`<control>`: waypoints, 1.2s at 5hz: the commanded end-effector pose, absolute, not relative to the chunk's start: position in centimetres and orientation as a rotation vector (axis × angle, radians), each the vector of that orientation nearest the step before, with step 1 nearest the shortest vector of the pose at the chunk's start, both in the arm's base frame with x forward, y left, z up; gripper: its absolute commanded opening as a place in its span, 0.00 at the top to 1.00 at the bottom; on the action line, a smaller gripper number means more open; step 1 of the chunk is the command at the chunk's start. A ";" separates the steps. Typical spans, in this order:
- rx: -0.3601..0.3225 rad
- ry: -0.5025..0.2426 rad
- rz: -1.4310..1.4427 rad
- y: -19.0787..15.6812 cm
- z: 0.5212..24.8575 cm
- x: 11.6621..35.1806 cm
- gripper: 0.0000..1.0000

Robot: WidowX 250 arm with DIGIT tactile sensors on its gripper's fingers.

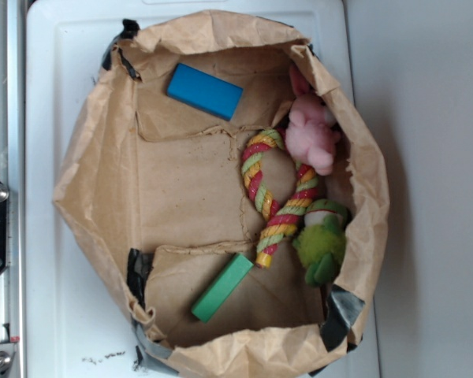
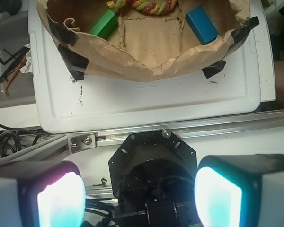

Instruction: Grab the green block.

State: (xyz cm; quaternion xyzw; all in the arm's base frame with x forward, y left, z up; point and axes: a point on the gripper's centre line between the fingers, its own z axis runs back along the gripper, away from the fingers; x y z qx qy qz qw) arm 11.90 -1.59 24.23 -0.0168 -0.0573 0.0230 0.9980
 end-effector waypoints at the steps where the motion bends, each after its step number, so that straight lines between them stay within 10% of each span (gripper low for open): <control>1: -0.034 -0.115 0.046 -1.6 24.2 11.9 0.00; 4: -0.108 -0.225 0.499 -1.6 22.2 25.3 0.00; 6: -0.170 -0.220 0.702 2.2 15.3 27.1 0.00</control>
